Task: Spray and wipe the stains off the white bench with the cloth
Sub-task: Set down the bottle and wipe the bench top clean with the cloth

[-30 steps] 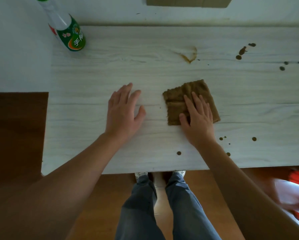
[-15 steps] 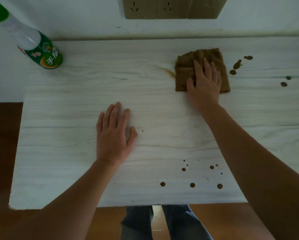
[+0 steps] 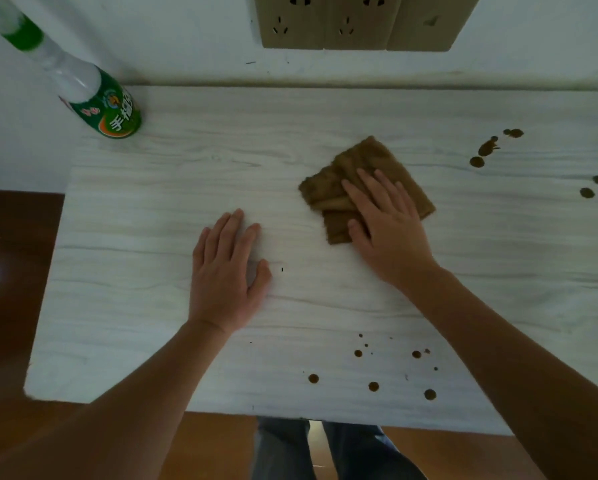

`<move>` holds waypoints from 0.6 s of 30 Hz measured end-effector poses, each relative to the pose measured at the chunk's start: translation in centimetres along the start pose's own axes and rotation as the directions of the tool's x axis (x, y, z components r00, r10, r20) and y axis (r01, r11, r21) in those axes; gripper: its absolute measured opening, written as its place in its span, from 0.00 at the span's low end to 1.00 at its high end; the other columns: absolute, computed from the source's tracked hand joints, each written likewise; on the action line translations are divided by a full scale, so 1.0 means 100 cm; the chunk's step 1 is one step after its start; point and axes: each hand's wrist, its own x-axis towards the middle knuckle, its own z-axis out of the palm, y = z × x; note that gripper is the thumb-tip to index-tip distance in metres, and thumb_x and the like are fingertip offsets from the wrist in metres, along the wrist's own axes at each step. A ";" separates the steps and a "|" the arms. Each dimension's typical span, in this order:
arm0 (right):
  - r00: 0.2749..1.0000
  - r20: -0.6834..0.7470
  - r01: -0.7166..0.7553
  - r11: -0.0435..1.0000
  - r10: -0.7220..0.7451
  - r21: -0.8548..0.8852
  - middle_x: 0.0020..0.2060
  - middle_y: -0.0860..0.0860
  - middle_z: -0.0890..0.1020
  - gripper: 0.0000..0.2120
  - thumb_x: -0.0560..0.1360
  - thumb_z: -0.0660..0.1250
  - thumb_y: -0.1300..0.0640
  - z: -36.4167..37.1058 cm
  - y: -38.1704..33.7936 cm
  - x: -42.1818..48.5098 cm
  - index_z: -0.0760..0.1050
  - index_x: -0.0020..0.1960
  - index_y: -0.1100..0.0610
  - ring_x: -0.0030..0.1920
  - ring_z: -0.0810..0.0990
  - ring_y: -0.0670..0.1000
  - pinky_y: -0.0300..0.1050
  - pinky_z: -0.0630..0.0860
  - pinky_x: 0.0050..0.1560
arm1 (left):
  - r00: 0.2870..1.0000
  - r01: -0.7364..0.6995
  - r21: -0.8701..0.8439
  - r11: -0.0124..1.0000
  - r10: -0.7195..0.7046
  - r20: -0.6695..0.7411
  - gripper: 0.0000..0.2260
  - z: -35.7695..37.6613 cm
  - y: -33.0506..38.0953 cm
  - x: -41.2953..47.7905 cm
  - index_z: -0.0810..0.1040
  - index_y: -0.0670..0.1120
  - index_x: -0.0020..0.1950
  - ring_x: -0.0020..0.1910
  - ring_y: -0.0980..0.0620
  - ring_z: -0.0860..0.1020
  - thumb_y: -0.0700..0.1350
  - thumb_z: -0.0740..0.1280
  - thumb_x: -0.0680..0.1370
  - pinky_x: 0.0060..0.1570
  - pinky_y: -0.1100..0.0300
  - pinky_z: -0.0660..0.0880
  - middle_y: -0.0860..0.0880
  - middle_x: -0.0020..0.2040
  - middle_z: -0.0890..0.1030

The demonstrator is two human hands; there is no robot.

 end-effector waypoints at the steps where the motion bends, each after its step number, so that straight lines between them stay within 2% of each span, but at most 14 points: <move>1: 0.999 0.007 -0.032 0.999 0.032 -0.013 0.80 0.52 0.61 0.28 0.80 0.55 0.47 -0.005 0.011 0.001 0.60 0.80 0.50 0.80 0.54 0.54 0.56 0.50 0.80 | 1.000 -0.002 0.003 1.000 0.002 -0.004 0.26 0.000 0.000 0.000 0.72 0.44 0.75 0.80 0.41 0.62 0.54 0.58 0.79 0.79 0.41 0.58 0.41 0.80 0.66; 5: 0.986 0.002 -0.164 0.986 0.164 -0.027 0.81 0.53 0.56 0.29 0.81 0.55 0.47 -0.018 0.032 0.049 0.57 0.81 0.50 0.81 0.51 0.55 0.54 0.45 0.80 | 1.000 0.002 -0.005 1.000 -0.002 -0.012 0.26 0.001 0.000 0.001 0.72 0.44 0.75 0.80 0.41 0.63 0.54 0.59 0.79 0.79 0.42 0.58 0.42 0.79 0.67; 9: 0.960 -0.033 -0.280 0.960 0.279 -0.017 0.81 0.54 0.53 0.30 0.81 0.55 0.47 -0.009 -0.005 0.111 0.55 0.81 0.50 0.81 0.48 0.57 0.55 0.42 0.79 | 1.000 -0.001 -0.011 1.000 0.001 -0.004 0.26 0.001 -0.001 0.000 0.72 0.44 0.75 0.80 0.41 0.63 0.53 0.60 0.79 0.79 0.41 0.58 0.42 0.79 0.67; 11: 0.976 -0.031 -0.215 0.977 0.215 -0.008 0.81 0.54 0.54 0.30 0.81 0.55 0.47 0.001 -0.038 0.120 0.56 0.81 0.50 0.81 0.49 0.57 0.55 0.42 0.79 | 1.000 -0.001 -0.014 1.000 0.001 0.003 0.26 0.002 -0.002 -0.001 0.71 0.45 0.75 0.81 0.42 0.62 0.54 0.60 0.79 0.79 0.41 0.58 0.42 0.80 0.67; 14: 0.999 -0.024 -0.035 0.999 0.035 0.011 0.80 0.55 0.59 0.29 0.79 0.56 0.48 0.018 -0.077 0.098 0.61 0.80 0.50 0.80 0.53 0.58 0.56 0.45 0.79 | 1.000 0.005 -0.012 1.000 -0.005 0.015 0.26 0.003 -0.001 0.000 0.70 0.46 0.76 0.81 0.43 0.61 0.54 0.59 0.80 0.80 0.42 0.56 0.43 0.81 0.65; 16: 0.998 -0.015 0.058 0.998 -0.058 0.031 0.79 0.54 0.62 0.29 0.78 0.56 0.49 0.022 -0.084 0.064 0.63 0.78 0.51 0.79 0.57 0.58 0.58 0.49 0.79 | 1.000 0.008 -0.002 1.000 -0.008 0.020 0.26 0.002 -0.001 -0.001 0.70 0.45 0.77 0.81 0.43 0.60 0.55 0.58 0.80 0.80 0.43 0.56 0.43 0.81 0.65; 18: 0.994 0.027 0.103 0.994 -0.104 0.035 0.79 0.53 0.61 0.29 0.79 0.55 0.49 0.021 -0.073 0.025 0.62 0.79 0.51 0.80 0.55 0.56 0.58 0.50 0.79 | 1.000 0.007 -0.001 1.000 -0.007 0.020 0.27 0.001 0.000 -0.001 0.70 0.45 0.77 0.81 0.43 0.60 0.55 0.57 0.80 0.80 0.43 0.56 0.42 0.81 0.65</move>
